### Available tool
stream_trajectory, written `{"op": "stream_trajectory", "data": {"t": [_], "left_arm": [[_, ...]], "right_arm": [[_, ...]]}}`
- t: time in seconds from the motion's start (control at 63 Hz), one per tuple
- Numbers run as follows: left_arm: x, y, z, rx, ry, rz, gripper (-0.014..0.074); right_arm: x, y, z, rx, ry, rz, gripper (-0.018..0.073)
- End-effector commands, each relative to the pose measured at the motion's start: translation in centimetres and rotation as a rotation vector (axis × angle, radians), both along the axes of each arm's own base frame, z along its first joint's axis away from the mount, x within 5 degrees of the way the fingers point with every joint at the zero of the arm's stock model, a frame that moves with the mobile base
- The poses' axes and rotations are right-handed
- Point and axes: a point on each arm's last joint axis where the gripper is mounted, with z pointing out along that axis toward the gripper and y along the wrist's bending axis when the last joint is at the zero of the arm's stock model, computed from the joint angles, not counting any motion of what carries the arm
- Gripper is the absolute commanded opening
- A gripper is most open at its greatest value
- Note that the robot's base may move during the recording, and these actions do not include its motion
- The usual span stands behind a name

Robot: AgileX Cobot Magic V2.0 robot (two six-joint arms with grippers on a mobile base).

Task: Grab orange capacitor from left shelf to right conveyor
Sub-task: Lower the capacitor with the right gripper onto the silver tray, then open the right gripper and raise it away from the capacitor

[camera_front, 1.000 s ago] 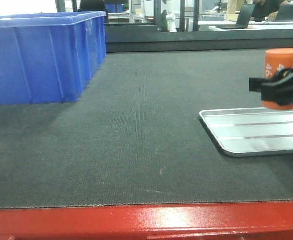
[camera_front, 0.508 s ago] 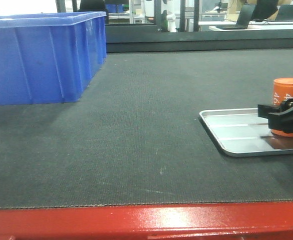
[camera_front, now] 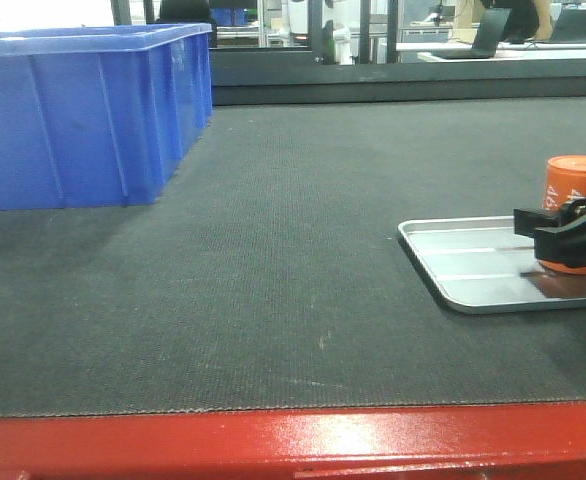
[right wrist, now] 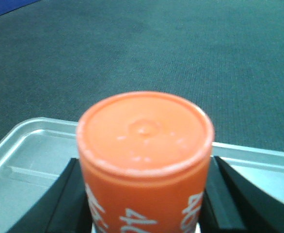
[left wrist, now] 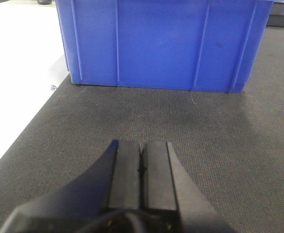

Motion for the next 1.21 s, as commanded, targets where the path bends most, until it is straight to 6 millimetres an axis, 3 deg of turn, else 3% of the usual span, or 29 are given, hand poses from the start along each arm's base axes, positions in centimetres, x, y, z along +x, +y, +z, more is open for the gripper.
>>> {"op": "stream_trajectory", "data": {"t": [0.0,0.111,0.159,0.619,0.968,1.079,1.19], "left_arm": [[0.2,0.0,0.8,-0.004,-0.076,-0.001,-0.0127],[0.2,0.0,0.8,-0.004,-0.076,-0.001,-0.0127],[0.2,0.0,0.8,-0.004,-0.076,-0.001,-0.0127],[0.2,0.0,0.8,-0.004,-0.076,-0.001,-0.0127],[0.2,0.0,0.8,-0.004,-0.076,-0.001,-0.0127],[0.2,0.0,0.8,-0.004,-0.076,-0.001,-0.0127],[0.2,0.0,0.8,-0.004,-0.076,-0.001,-0.0127]], "right_arm": [[0.4,-0.1,1.5,0.008,-0.114,0.005,0.0335],[0.4,-0.1,1.5,0.008,-0.116,0.006,0.0594],[0.4,-0.1,1.6,0.008,-0.117,0.005,0.0645],[-1.4,-0.3,4.1,-0.006,-0.097,-0.007,0.0631],[-4.6,0.0,10.1,0.152,-0.166,0.026,0.0619],[-6.2,-0.2,11.5,0.173,-0.146,0.004,0.0529],[-8.1,-0.6,12.7,0.136,-0.132,-0.032,0.0335]]}}
